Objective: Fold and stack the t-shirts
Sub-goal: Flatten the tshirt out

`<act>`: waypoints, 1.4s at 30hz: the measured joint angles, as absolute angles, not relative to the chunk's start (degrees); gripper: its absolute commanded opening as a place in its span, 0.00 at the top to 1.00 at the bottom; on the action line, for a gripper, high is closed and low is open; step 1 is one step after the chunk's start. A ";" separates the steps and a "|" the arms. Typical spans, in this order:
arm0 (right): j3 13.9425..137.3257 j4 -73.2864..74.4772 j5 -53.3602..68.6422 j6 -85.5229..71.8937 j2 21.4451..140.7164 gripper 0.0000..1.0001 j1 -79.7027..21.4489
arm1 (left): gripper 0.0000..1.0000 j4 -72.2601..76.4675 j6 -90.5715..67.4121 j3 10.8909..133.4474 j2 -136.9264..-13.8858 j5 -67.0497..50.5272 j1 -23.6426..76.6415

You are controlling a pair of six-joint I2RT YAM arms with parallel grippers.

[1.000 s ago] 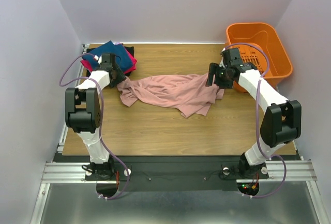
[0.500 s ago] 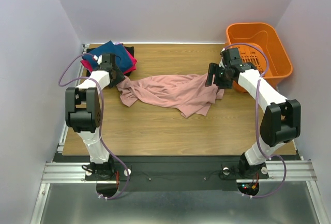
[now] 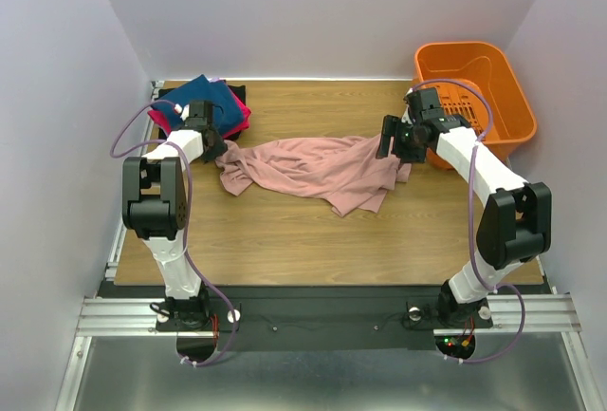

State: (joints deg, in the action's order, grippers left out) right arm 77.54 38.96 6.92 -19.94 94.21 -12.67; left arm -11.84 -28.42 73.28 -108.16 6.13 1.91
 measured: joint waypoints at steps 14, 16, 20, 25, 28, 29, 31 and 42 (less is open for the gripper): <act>73.47 38.11 6.92 -19.03 93.49 0.22 -12.67 | 1.00 -12.51 -27.88 73.34 -107.28 6.02 2.15; 71.13 38.13 7.42 -18.57 93.12 0.22 -12.67 | 1.00 -13.32 -27.88 73.82 -106.19 5.87 2.15; 65.95 38.30 9.52 -17.39 92.09 0.22 -12.69 | 1.00 -13.67 -27.90 75.26 -103.74 5.37 2.15; 61.67 38.02 11.31 -16.14 91.57 0.23 -13.08 | 1.00 -13.91 -27.92 76.62 -100.88 4.60 2.15; 59.99 37.30 12.12 -15.88 91.55 0.25 -13.63 | 1.00 -14.35 -27.92 76.64 -100.22 4.51 2.17; 59.57 37.08 12.29 -15.84 91.55 0.25 -13.93 | 1.00 -14.57 -27.92 76.64 -100.07 4.49 2.17; 58.96 36.77 12.53 -15.73 91.57 0.26 -14.85 | 1.00 -15.00 -27.92 76.64 -99.85 4.49 2.17; 56.97 32.34 9.41 -15.20 92.82 0.34 -19.70 | 1.00 -16.27 -27.92 76.44 -96.57 4.49 2.17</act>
